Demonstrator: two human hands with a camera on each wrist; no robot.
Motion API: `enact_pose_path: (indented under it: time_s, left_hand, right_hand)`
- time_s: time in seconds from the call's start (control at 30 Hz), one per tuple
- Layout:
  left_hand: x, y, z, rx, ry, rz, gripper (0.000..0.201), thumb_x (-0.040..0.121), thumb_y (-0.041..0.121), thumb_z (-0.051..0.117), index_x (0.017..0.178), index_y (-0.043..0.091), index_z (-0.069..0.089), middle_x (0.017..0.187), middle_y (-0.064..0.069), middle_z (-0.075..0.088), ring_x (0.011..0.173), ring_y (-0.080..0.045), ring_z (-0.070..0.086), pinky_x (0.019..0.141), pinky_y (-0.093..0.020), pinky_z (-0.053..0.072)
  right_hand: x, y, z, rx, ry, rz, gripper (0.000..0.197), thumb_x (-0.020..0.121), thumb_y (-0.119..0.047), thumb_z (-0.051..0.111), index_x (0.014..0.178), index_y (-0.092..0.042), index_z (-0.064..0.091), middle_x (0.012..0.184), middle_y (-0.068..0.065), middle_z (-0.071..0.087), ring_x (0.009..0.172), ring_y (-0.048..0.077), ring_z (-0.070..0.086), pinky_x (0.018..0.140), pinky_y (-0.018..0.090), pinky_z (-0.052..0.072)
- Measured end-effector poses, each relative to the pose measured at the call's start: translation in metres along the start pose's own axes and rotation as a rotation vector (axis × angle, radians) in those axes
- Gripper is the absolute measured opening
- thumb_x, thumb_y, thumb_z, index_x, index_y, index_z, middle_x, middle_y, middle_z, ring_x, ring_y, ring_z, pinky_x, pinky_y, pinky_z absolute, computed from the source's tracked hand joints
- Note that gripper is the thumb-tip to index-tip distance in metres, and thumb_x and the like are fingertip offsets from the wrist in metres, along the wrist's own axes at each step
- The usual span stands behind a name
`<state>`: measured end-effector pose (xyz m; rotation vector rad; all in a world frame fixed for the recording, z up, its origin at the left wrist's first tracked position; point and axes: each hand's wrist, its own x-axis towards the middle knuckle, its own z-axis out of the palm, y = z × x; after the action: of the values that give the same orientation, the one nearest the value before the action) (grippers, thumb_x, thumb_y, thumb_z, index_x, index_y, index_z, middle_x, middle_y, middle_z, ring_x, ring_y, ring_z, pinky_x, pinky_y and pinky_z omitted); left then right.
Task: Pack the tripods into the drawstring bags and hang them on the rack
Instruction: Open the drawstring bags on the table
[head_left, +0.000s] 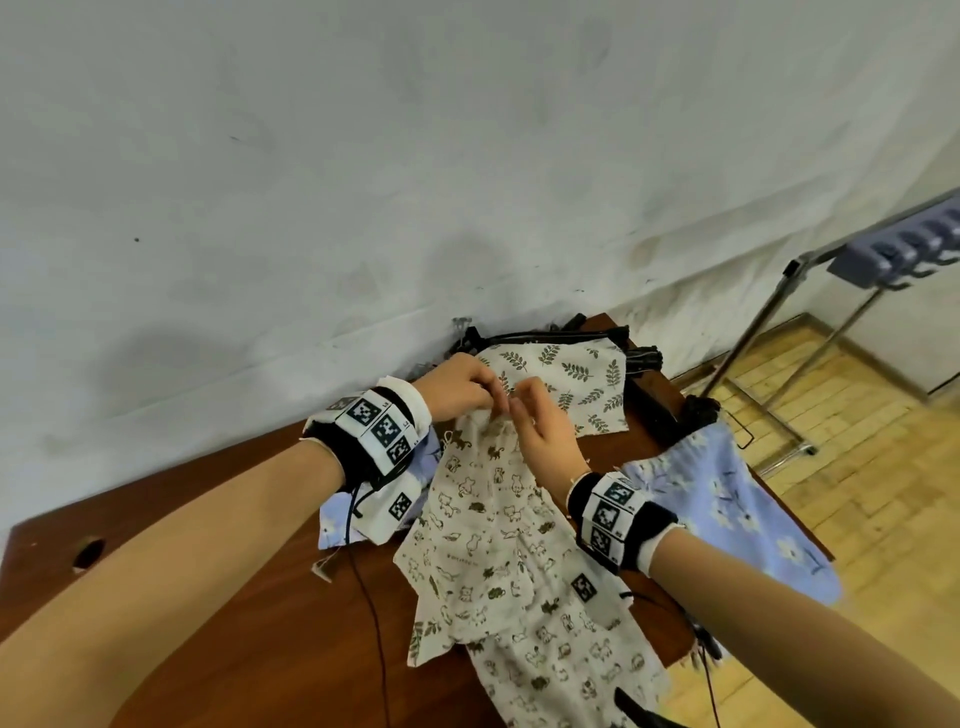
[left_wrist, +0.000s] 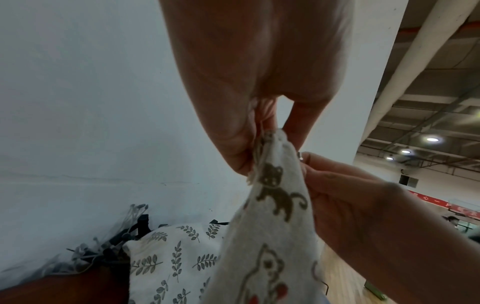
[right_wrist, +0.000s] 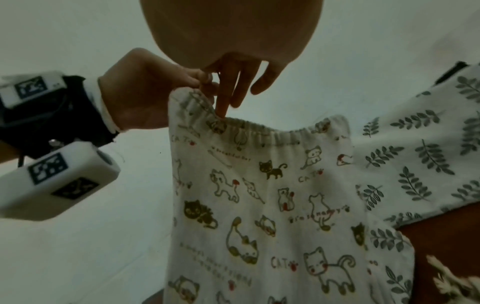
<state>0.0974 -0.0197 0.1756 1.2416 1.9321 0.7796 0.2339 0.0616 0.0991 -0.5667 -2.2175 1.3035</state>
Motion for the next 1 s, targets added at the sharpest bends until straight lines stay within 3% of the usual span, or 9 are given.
enact_pose_path:
  time_s: [0.13,0.2,0.27,0.37,0.5,0.6,0.7,0.8,1.0]
  left_hand:
    - [-0.001,0.002,-0.004,0.003,0.022,0.018,0.027,0.078,-0.011,0.054,0.079,0.008,0.073,0.079,-0.01,0.069,0.075,-0.015,0.062,0.079,-0.028,0.05]
    - [-0.002,-0.001,-0.004,0.014,0.026,0.025,0.025,0.08,-0.01,0.054,0.082,0.006,0.073,0.081,-0.008,0.07,0.08,-0.016,0.064,0.083,-0.026,0.05]
    - [-0.002,-0.003,-0.004,-0.002,0.033,0.014,0.025,0.081,-0.01,0.053,0.082,0.006,0.072,0.083,-0.005,0.07,0.085,-0.018,0.064,0.087,-0.028,0.05]
    - [0.0,-0.004,-0.005,-0.027,0.06,-0.012,0.026,0.081,-0.012,0.052,0.083,0.008,0.069,0.084,-0.001,0.066,0.085,-0.015,0.06,0.088,-0.029,0.048]
    - [0.001,-0.004,-0.005,0.01,0.032,-0.086,0.019,0.083,-0.008,0.056,0.093,0.005,0.067,0.088,-0.002,0.064,0.081,-0.01,0.058,0.081,-0.022,0.048]
    - [0.002,-0.003,-0.005,-0.017,-0.027,-0.102,0.015,0.083,-0.003,0.062,0.096,0.004,0.065,0.084,0.0,0.063,0.077,-0.011,0.058,0.072,-0.017,0.047]
    - [0.002,-0.003,-0.008,-0.119,-0.026,-0.107,0.016,0.081,-0.007,0.063,0.086,0.008,0.061,0.081,-0.004,0.062,0.074,-0.014,0.058,0.067,-0.019,0.048]
    - [0.002,-0.004,-0.013,-0.203,-0.055,-0.142,0.023,0.081,-0.013,0.059,0.08,0.009,0.058,0.079,-0.008,0.059,0.07,-0.016,0.057,0.063,-0.02,0.05]
    - [0.0,-0.003,-0.016,-0.165,-0.138,-0.179,0.026,0.077,-0.018,0.058,0.08,0.008,0.056,0.079,-0.011,0.061,0.067,-0.019,0.059,0.059,-0.021,0.052]
  right_hand:
    - [0.005,-0.003,0.003,0.15,-0.111,0.16,0.016,0.101,-0.022,0.042,0.094,-0.01,0.05,0.074,-0.006,0.063,0.07,0.011,0.057,0.073,0.038,0.043]
    - [0.003,-0.003,0.003,0.135,-0.195,0.187,0.015,0.1,-0.024,0.041,0.088,-0.019,0.048,0.07,-0.006,0.065,0.061,0.002,0.055,0.067,0.035,0.04]
    - [0.0,-0.002,0.003,0.151,-0.236,0.177,0.013,0.099,-0.024,0.039,0.089,-0.02,0.047,0.07,0.001,0.068,0.067,0.01,0.063,0.073,0.039,0.045]
    - [-0.002,-0.002,0.002,0.322,-0.158,0.202,0.011,0.101,-0.016,0.035,0.096,-0.011,0.044,0.075,0.015,0.068,0.073,0.031,0.066,0.082,0.048,0.05]
    - [-0.006,-0.014,0.0,0.492,-0.057,0.198,0.012,0.103,-0.009,0.033,0.092,-0.01,0.039,0.077,0.023,0.065,0.073,0.032,0.065,0.079,0.043,0.053]
    - [-0.007,-0.02,0.005,0.42,-0.026,0.136,0.013,0.096,-0.026,0.042,0.088,-0.015,0.044,0.081,0.013,0.061,0.078,0.026,0.059,0.082,0.047,0.048]
    - [-0.006,-0.017,0.005,0.357,-0.002,0.111,0.022,0.092,-0.034,0.045,0.091,-0.012,0.049,0.084,0.009,0.058,0.082,0.026,0.056,0.083,0.051,0.046]
    - [-0.005,-0.009,0.003,0.389,-0.006,0.103,0.027,0.093,-0.028,0.045,0.096,-0.001,0.047,0.094,0.022,0.059,0.092,0.035,0.057,0.088,0.049,0.046]
    - [0.002,-0.006,-0.001,0.505,-0.092,0.165,0.013,0.095,-0.018,0.042,0.093,-0.006,0.043,0.082,0.012,0.065,0.081,0.022,0.06,0.082,0.033,0.048]
